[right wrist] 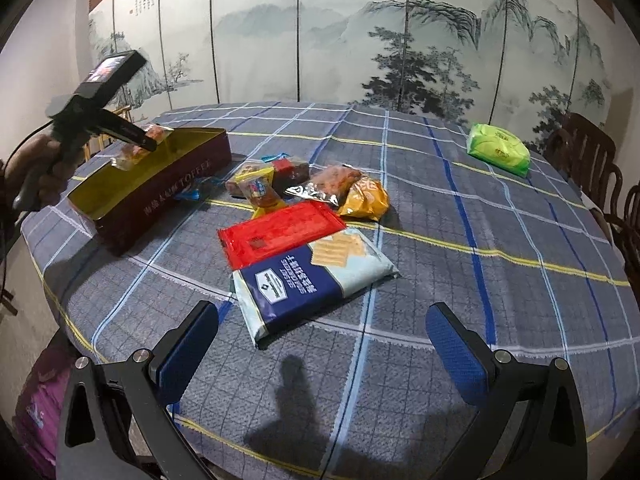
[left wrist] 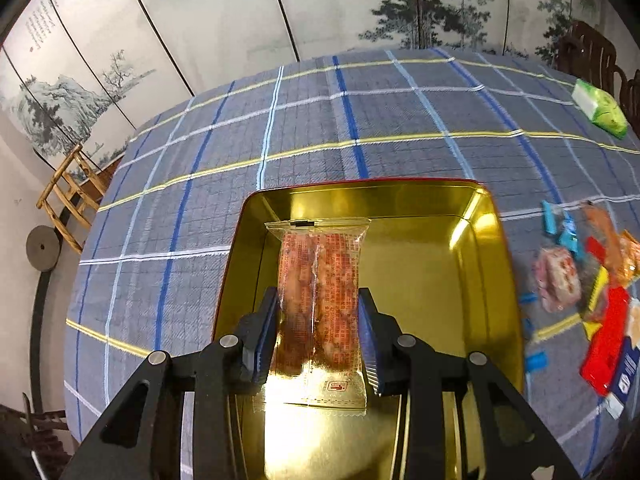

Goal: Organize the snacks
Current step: 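Carry the biscuit pack with the left gripper into the tin and release, then grasp the blue wrapped candy beside the tin with the right gripper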

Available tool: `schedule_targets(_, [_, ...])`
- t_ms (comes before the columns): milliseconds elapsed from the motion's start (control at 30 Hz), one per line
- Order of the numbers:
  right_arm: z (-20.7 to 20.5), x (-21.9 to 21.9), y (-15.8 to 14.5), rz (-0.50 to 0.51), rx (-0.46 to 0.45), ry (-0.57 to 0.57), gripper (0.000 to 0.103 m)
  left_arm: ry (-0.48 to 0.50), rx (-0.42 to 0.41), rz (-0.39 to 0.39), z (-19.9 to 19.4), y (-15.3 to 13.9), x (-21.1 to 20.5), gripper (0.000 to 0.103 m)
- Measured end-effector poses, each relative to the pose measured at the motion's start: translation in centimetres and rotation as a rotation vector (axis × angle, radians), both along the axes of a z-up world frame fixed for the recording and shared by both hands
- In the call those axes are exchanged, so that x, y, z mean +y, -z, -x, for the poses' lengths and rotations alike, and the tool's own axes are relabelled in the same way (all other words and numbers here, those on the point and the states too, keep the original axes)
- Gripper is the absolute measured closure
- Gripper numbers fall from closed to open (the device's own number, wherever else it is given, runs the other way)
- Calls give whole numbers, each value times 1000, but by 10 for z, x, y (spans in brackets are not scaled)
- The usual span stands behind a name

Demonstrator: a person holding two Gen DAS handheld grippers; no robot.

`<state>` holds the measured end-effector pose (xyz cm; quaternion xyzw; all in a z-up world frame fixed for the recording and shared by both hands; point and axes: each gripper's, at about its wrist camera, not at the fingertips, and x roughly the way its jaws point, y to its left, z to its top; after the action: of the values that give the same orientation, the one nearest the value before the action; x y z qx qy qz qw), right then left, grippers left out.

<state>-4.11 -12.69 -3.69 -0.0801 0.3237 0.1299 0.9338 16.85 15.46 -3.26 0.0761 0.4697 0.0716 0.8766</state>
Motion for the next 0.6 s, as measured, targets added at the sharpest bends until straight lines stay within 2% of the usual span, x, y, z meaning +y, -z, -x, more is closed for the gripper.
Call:
schedule_targets(200, [-11,19,-13,-30,1,-119,0,-8,23,-18,-19,13,6,65])
schedule_targets(267, [-17,32,-21,-56,-1,-201,0,-7,16,-26,-20,14,8,63])
schedule_targets(333, [-25,47,-29,-74,-4,-297,0,-6,16,-30,-20,13,10,54])
schedule_targets(367, [-30,58,-32,-69,-12,-363,1,-8,14,-23,-17,11,11,53])
schedule_targets(467, [-52,91,-37,13,-19,-552,1,-3,-17,10,-2,-1,14,51])
schedule_targets(533, [-70,108,-36,65,4,-639,2,-12,-48,27,15,-12,15,39])
schedule_targets(600, [-94,127,-29,119,69,-723,7,-26,-82,66,37,-22,18,32])
